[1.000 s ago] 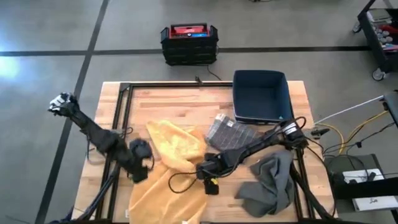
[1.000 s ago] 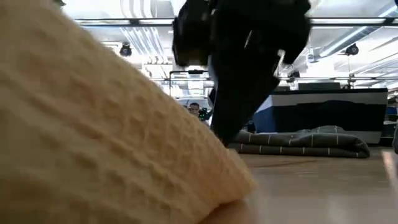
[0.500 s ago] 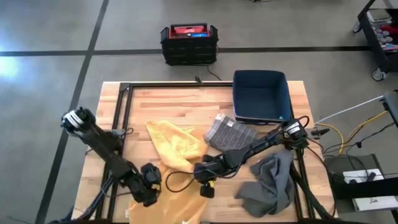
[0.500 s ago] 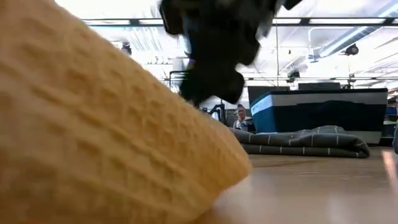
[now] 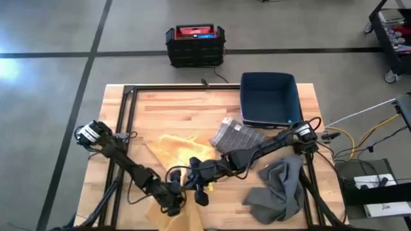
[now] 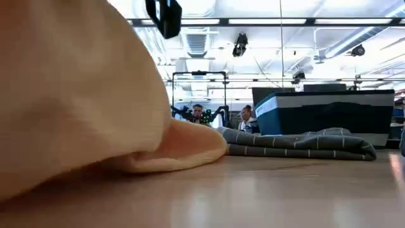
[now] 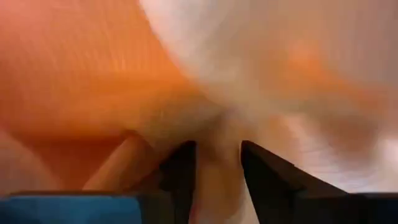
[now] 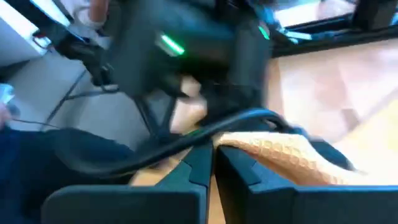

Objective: Fold towel
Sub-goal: Fold the yellow kitchen towel

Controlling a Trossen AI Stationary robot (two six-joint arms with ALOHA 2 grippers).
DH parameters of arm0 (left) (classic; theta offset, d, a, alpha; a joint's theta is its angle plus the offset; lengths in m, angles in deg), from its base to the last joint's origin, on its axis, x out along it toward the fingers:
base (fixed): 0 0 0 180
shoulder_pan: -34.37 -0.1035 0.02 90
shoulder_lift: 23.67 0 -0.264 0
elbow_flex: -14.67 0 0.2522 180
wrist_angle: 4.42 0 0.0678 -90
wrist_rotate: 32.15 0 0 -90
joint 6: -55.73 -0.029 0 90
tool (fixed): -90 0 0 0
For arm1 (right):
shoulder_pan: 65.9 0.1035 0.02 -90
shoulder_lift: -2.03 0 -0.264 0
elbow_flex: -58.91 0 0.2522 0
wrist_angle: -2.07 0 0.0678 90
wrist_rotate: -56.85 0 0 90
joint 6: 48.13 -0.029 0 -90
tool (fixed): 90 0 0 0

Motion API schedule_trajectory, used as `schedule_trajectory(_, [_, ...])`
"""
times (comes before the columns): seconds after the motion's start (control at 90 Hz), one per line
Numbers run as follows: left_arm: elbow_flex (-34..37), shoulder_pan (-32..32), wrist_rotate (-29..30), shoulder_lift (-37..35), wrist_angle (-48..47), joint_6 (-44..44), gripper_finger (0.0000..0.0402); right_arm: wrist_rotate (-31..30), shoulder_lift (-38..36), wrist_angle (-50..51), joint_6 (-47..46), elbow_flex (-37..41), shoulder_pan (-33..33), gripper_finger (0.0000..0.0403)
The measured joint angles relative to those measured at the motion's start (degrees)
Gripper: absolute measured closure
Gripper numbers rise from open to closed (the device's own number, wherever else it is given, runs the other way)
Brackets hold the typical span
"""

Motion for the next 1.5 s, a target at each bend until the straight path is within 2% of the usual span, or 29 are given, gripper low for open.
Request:
schedule_trajectory(0.144, [-9.6, 5.8, 1.17, -8.75, -27.99, 9.32, 0.0309, -0.51, 0.26, 1.47, 2.58, 0.2, -0.75, 0.0403])
schedule_trajectory(0.256, [-12.75, 9.91, 7.07, -13.52, -37.54, 13.32, 0.0319, -2.29, 0.49, 1.16, 4.02, 0.46, -1.2, 0.0403])
schedule_trajectory(0.378, [-14.12, 11.88, 7.79, -19.9, -40.84, 14.24, 0.0325, -3.88, 0.24, -4.91, 5.49, 0.25, -2.32, 0.0403])
schedule_trajectory(0.456, [-14.01, 11.83, 8.08, -23.43, -43.59, 16.45, 0.0322, -3.91, 1.8, -12.86, 6.44, 0.08, -2.85, 0.0403])
schedule_trajectory(0.544, [-13.98, 11.72, 8.87, -27.33, -45.24, 17.14, 0.0316, -3.39, 4.82, -17.55, 7.49, -2.9, -3.8, 0.0403])
schedule_trajectory(0.633, [-13.98, 11.84, 11.93, -30.58, -47.65, 17.28, 0.0312, -3.54, 9.12, -17.14, 8.98, -8.67, -5.33, 0.0403])
schedule_trajectory(0.833, [-13.98, 11.82, 21.22, -35.86, -51.23, 17.15, 0.0316, -3.88, 23.91, -14.31, 9.96, -26.21, -7.79, 0.0403])
schedule_trajectory(1.011, [-13.96, 11.76, 25.15, -37.41, -53.18, 15.74, 0.0325, -4.65, 35.92, -5.65, 9.51, -43.1, -9.82, 0.0402])
schedule_trajectory(1.056, [-13.95, 11.76, 25.56, -37.38, -53.74, 15.68, 0.0326, -4.66, 37.82, -4.5, 7.88, -44.23, -10.34, 0.0399])
schedule_trajectory(1.1, [-13.93, 11.77, 25.64, -37.23, -53.79, 15.68, 0.0325, -4.42, 38.12, -5.37, 5.82, -42.5, -10.86, 0.0391])
schedule_trajectory(1.278, [-12.89, 11.82, 25.58, -35.36, -54.19, 15.64, 0.0318, 0.8, 35.76, 5.79, 3.13, -42.78, -12.33, 0.0318])
schedule_trajectory(1.422, [-10.67, 11.86, 25.13, -33.75, -53.88, 16.95, 0.0311, 4.94, 30.64, 15.41, 8.21, -44.05, -12.36, 0.0242])
schedule_trajectory(1.5, [-8.76, 11.79, 22.85, -32.54, -53.03, 17.95, 0.0307, 4.98, 26.74, 25.31, 11.72, -44.03, -11.77, 0.0209])
